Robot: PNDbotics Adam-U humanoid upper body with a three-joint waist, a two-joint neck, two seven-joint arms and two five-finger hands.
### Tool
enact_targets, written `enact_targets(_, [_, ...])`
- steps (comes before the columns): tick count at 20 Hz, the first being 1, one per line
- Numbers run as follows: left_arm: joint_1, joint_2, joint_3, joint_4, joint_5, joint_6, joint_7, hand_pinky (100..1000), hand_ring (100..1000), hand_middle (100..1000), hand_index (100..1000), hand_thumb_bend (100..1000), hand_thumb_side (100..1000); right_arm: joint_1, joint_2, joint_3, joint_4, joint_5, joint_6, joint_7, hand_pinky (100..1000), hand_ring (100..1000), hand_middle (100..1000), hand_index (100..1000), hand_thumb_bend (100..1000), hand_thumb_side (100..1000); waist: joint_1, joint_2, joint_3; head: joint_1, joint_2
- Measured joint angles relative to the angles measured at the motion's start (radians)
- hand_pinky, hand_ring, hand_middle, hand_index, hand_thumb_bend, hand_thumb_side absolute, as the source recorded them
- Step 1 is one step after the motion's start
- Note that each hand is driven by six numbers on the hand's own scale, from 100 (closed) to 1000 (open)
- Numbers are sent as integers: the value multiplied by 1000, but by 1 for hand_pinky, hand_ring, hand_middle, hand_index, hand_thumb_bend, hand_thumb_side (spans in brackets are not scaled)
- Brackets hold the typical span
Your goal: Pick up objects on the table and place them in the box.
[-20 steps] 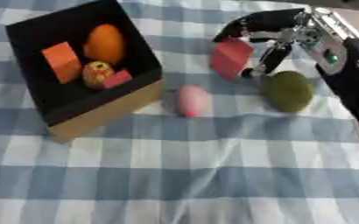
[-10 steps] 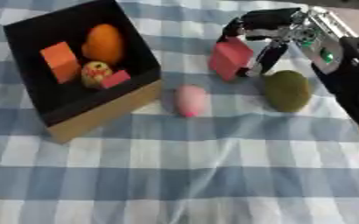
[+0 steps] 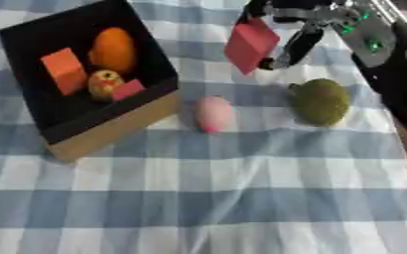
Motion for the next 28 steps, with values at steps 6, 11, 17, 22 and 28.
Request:
enact_targets(6, [-6,-1,-10,0,6,-6,-14,743,889,741,798,571,623,-76,80,21,-47,-47,24,35,847,752,482,663,170,100,0,-3,11,-17,3])
enact_targets(11, [-23,-16,-22,0,16,-16,-27,744,885,739,797,573,619,-126,209,13,-61,-37,38,32,846,748,481,664,175,100,0,-3,32,-38,3])
enact_targets(17, [-67,-29,-46,0,35,-39,-55,747,874,734,797,582,609,-169,301,12,-35,32,33,13,842,751,487,666,221,100,-4,-3,70,-79,2])
enact_targets(22, [-106,-45,-65,0,56,-65,-81,749,868,731,797,586,603,-180,376,12,46,129,12,-33,843,758,513,694,199,100,-21,-3,111,-118,-5])
enact_targets(28, [-120,-52,-75,0,69,-82,-96,749,872,734,797,583,607,-179,424,19,107,243,-28,-63,924,926,840,944,389,100,-25,-3,119,-131,-6])
